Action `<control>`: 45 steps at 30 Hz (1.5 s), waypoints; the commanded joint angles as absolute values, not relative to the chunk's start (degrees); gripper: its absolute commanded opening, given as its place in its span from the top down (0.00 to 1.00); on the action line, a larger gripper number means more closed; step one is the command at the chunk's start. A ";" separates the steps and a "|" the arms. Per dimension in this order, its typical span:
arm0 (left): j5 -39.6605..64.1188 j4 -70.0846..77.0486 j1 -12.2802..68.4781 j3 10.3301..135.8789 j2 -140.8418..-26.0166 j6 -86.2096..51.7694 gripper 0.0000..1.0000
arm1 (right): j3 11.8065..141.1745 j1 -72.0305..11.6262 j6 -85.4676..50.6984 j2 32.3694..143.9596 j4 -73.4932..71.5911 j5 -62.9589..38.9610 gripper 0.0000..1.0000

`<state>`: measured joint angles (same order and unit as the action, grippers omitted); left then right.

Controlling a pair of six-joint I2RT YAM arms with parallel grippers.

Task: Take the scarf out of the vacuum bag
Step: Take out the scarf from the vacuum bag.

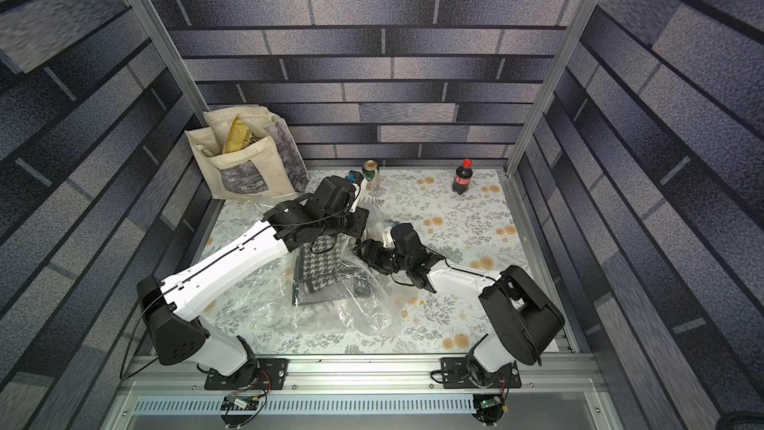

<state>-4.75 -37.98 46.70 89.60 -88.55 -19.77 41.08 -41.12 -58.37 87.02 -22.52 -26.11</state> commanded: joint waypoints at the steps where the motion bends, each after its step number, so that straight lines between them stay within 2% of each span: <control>1: -5.05 -37.57 46.67 88.77 -86.40 -20.65 1.00 | 40.87 -41.82 -60.99 88.20 -26.45 -29.13 0.22; 10: -4.75 -37.46 46.28 88.68 -85.93 -20.65 1.00 | 43.28 -43.22 -58.72 92.43 -21.39 -27.17 0.28; 17: -5.40 -37.66 45.70 87.80 -85.61 -20.98 1.00 | 43.93 -43.86 -57.29 91.15 -20.04 -26.22 0.54; 19: -5.52 -37.71 45.16 87.30 -85.52 -21.33 1.00 | 44.38 -43.87 -55.37 88.73 -16.69 -24.99 0.66; 21: -5.46 -37.85 44.69 86.92 -85.35 -21.65 1.00 | 44.73 -43.87 -53.37 85.75 -13.08 -23.47 0.70; 27: -5.50 -37.71 43.73 86.40 -84.91 -21.88 1.00 | 49.52 -43.86 -45.87 78.06 0.97 -17.29 0.98; 45: -5.85 -39.72 40.73 88.49 -83.41 -21.01 1.00 | 62.59 -43.44 -36.83 70.31 23.75 -3.14 1.00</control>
